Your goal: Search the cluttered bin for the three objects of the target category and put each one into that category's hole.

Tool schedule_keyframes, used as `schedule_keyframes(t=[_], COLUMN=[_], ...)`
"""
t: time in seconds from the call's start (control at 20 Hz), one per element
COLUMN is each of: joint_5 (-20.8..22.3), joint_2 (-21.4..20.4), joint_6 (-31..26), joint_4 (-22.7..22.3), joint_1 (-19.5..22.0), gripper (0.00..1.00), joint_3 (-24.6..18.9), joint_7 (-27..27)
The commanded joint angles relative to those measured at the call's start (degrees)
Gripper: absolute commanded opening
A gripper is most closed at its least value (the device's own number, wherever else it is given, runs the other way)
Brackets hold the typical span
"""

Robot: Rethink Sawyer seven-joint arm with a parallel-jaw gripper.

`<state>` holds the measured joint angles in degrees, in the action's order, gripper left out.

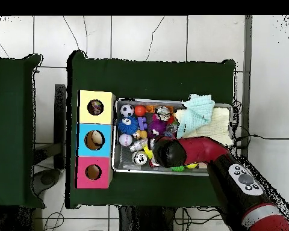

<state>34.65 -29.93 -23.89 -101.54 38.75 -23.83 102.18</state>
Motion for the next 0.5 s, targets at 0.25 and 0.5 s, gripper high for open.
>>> schedule_keyframes(t=[0.25, 0.5], joint_5=[3.7, 4.2], joint_2=[4.6, 5.6], joint_6=[-6.1, -5.7], joint_4=[2.3, 2.9], joint_1=[2.2, 1.5], gripper=[1.0, 1.0], joint_3=[-1.8, -1.3], joint_7=[-9.0, -8.6])
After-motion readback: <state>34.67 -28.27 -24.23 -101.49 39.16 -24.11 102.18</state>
